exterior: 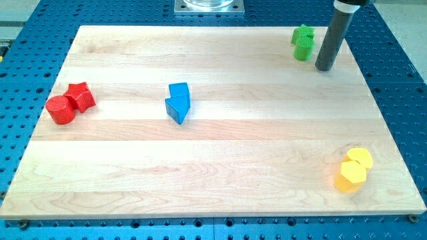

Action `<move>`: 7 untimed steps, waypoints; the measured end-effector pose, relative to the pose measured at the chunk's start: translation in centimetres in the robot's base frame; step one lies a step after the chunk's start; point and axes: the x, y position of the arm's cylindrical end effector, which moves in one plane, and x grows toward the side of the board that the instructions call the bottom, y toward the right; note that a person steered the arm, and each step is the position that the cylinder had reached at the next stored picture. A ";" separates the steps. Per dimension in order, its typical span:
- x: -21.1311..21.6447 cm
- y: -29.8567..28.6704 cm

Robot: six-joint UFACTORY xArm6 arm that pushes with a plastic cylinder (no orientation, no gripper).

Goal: Move the green circle closely to the green star

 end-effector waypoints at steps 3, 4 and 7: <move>1.0 -0.9; 1.2 -2.1; 3.4 -4.5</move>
